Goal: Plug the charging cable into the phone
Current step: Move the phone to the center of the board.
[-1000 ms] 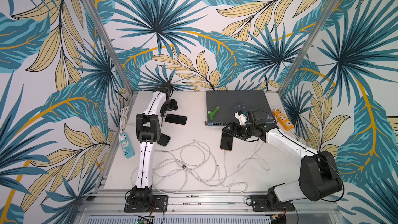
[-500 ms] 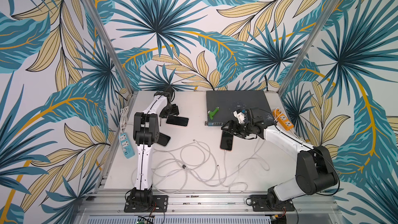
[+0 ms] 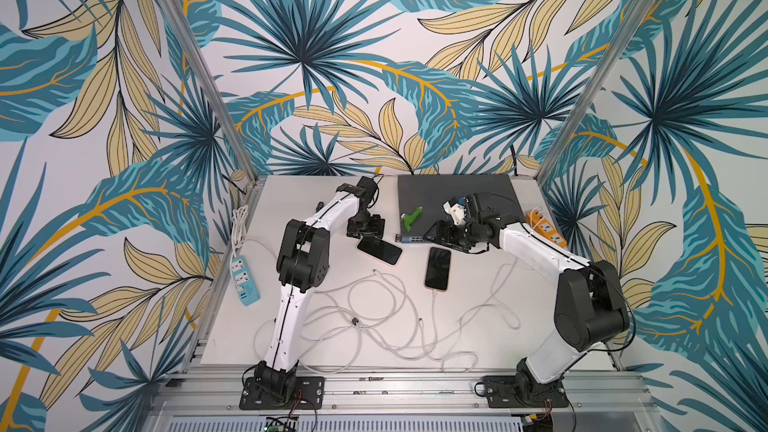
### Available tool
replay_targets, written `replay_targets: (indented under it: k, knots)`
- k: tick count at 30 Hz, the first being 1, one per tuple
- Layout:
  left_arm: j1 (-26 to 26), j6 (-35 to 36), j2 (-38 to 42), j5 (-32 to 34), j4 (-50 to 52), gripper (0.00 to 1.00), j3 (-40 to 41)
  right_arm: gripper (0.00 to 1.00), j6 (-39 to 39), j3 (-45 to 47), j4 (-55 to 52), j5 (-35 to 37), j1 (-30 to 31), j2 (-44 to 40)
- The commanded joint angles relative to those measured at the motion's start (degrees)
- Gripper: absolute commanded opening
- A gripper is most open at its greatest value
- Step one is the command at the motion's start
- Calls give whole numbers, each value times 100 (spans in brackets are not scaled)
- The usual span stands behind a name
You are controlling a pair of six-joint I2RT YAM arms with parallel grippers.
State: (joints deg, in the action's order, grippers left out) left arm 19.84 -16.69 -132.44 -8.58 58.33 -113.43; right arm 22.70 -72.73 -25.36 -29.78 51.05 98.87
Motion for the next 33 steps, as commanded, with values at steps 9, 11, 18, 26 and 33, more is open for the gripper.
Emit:
replay_targets:
  k: [9, 11, 18, 26, 33]
  knots:
    - [-448, -1064, 2749, 164, -758, 90, 2164, 79, -607, -2199, -1028, -85, 327, 2002]
    - [-451, -1256, 3051, -104, -897, 90, 2688, 80, -571, -2481, -1117, 67, 387, 2267]
    - [-358, -1817, 3831, -598, -1790, 89, 4479, 77, -659, -2991, -1278, -30, 781, 2779]
    - [-359, -1946, 3554, -634, -1990, 85, 4608, 73, -459, -3019, -1214, 300, 972, 2974]
    - [-372, -2092, 3275, -714, -2193, 81, 4611, 71, -431, -3264, -1307, 430, 985, 3282]
